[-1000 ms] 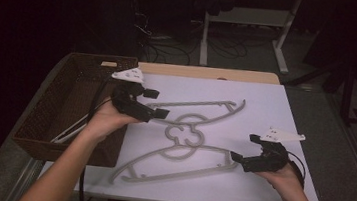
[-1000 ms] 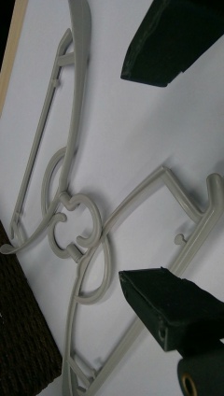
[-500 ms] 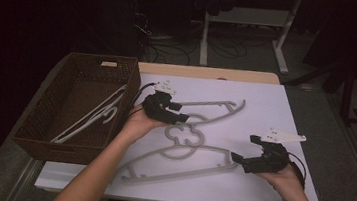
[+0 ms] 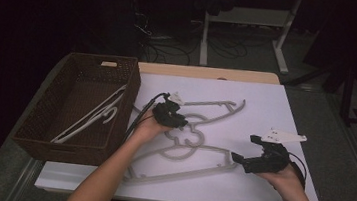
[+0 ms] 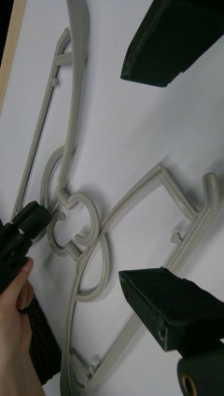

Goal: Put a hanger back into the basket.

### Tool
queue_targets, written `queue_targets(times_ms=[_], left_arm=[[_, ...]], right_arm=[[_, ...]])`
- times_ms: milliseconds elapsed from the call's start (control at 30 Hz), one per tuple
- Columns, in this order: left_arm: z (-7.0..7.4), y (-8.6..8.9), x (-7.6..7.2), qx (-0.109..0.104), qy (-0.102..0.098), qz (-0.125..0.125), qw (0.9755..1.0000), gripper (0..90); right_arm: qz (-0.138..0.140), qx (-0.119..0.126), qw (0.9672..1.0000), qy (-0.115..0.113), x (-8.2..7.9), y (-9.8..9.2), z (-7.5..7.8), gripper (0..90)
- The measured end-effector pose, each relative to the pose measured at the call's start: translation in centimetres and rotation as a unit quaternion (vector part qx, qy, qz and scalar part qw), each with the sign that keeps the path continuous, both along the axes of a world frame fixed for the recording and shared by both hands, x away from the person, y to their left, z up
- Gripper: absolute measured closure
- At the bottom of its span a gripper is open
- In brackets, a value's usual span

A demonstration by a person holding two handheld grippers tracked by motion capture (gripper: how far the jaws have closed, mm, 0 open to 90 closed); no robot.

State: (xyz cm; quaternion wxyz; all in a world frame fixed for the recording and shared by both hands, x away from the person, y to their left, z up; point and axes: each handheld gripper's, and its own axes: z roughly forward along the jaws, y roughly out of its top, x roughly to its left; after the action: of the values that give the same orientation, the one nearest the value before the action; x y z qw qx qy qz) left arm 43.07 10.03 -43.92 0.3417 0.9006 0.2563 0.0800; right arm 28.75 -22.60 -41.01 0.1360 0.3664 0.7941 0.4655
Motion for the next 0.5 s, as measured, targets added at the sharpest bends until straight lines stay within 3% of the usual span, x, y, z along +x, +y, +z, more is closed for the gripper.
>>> queue_targets(times_ms=[133,233,367,500], left_arm=[[-0.17,-0.17,0.23,0.002,-0.007,0.002,1.0,77.6],[-0.19,-0.51,0.03,0.009,-0.018,-0.01,0.9997,77.2],[-0.37,-0.91,0.07,0.033,-0.03,-0.016,0.9989,75.6],[-0.62,-1.02,0.28,0.026,-0.03,-0.022,0.999,73.6]], right_arm=[[0.0,0.0,1.0,-0.001,-0.03,-0.05,0.03,3.8],[-0.001,0.001,1.0,-0.001,-0.06,-0.1,0.05,3.8],[-0.001,0.001,1.0,-0.002,-0.06,-0.13,0.05,3.8],[0.001,0.001,1.0,-0.001,-0.07,-0.09,0.04,3.9]])
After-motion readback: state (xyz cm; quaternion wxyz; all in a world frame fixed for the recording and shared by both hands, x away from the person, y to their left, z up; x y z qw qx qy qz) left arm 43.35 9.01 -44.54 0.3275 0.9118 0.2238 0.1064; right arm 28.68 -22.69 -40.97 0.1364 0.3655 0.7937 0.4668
